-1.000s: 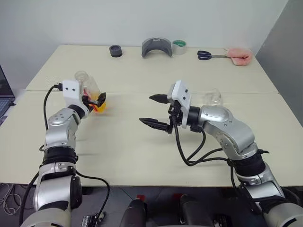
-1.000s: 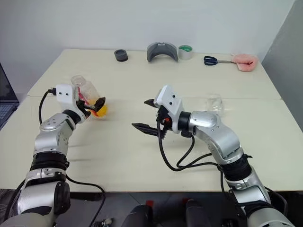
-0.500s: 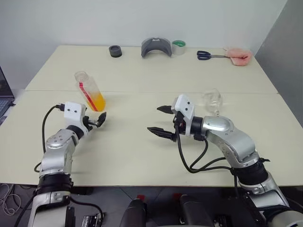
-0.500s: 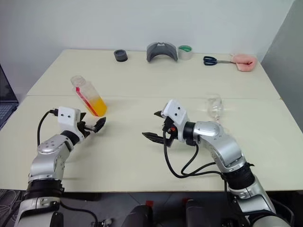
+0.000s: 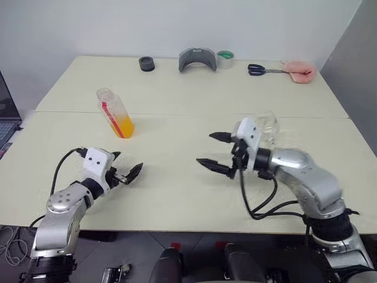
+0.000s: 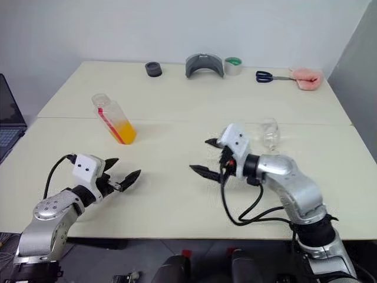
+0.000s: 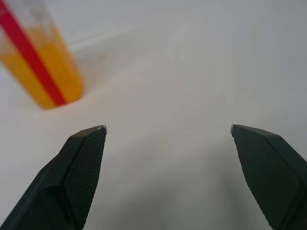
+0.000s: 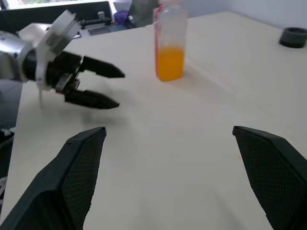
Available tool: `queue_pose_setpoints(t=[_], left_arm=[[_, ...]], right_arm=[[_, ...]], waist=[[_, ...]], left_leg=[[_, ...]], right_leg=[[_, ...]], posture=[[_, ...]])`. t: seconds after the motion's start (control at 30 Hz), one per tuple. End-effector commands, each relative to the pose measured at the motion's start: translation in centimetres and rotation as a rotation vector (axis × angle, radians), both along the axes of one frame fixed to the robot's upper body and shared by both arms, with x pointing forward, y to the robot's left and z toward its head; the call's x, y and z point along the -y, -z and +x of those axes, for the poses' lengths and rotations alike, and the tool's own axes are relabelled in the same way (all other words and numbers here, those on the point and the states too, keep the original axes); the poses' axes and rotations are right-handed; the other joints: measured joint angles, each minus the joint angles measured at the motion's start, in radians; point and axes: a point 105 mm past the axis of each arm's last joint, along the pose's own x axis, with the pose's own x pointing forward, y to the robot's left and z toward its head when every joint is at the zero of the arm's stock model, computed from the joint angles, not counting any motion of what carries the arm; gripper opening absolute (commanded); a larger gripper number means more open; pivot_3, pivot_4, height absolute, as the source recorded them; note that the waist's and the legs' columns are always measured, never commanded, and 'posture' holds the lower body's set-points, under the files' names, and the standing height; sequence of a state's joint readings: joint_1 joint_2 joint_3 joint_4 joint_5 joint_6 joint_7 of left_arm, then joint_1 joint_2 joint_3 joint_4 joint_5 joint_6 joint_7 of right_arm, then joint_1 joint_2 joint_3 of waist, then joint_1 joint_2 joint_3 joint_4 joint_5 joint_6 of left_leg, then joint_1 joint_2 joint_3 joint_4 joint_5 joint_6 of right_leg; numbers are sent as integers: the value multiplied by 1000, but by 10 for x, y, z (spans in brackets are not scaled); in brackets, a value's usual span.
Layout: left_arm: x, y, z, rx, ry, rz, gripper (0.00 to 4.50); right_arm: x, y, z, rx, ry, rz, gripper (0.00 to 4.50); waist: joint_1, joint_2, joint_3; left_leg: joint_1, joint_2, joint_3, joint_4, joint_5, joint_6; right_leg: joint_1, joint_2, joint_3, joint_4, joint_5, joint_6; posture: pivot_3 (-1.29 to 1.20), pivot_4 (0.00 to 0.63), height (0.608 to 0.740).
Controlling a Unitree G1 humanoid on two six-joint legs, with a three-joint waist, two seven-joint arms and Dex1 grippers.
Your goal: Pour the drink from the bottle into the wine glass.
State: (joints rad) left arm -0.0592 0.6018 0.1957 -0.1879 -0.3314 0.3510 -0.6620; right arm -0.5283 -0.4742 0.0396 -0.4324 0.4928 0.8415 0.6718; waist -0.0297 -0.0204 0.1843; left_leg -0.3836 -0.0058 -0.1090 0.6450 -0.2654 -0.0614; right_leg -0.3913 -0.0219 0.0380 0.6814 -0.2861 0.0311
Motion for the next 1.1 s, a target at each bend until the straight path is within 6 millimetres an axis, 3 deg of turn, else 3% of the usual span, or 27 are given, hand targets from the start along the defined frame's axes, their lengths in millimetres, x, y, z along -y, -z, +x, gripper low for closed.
queue_pose_setpoints(t=[0.03, 0.23, 0.37, 0.43, 0.67, 0.83, 1.1], left_arm=[[36, -25, -2, 34, 189, -32, 4463], [64, -35, -6, 13, 386, -25, 4463], [78, -46, -4, 30, 530, 11, 4463], [82, -49, -4, 34, 580, 28, 4463], [94, -54, -4, 42, 706, 89, 4463], [97, -54, 0, 59, 718, 107, 4463], [97, -52, 1, 74, 694, 116, 4463]], right_arm=[[52, -31, 21, -32, 188, 58, 4500], [110, -29, 45, -255, 354, 69, 4500], [146, -7, 57, -454, 435, -35, 4500], [153, 2, 61, -525, 441, -53, 4500], [150, 22, 72, -684, 366, -79, 4500], [149, 41, 78, -763, 356, -108, 4500], [138, 54, 87, -792, 306, -184, 4500]], waist=[[1, 0, 0], [-8, 0, 0], [-8, 1, 1], [-10, 1, 1], [-22, 3, 2], [-24, 3, 2], [-26, 4, 2]], left_leg=[[1, 0, 0, 0, 0, 0], [2, 0, 2, -2, 0, 0], [2, 0, 3, -1, 0, 1], [2, 0, 3, -1, 0, 1], [1, 0, 5, -1, -1, 2], [2, 0, 4, 0, -1, 2], [1, 0, 4, 0, -1, 2]], right_leg=[[1, 0, 0, -1, 0, 0], [1, 2, 1, -1, 0, -1], [1, 2, 1, 0, 0, 0], [1, 2, 1, -1, 0, 0], [0, 2, 3, -1, 0, 0], [0, 2, 2, -1, 0, 0], [-1, 2, 3, 0, 0, 0]], posture=[[0, 150, 740], [0, 150, 740], [0, 150, 740], [0, 150, 740], [0, 150, 740], [0, 150, 740], [0, 150, 740]])
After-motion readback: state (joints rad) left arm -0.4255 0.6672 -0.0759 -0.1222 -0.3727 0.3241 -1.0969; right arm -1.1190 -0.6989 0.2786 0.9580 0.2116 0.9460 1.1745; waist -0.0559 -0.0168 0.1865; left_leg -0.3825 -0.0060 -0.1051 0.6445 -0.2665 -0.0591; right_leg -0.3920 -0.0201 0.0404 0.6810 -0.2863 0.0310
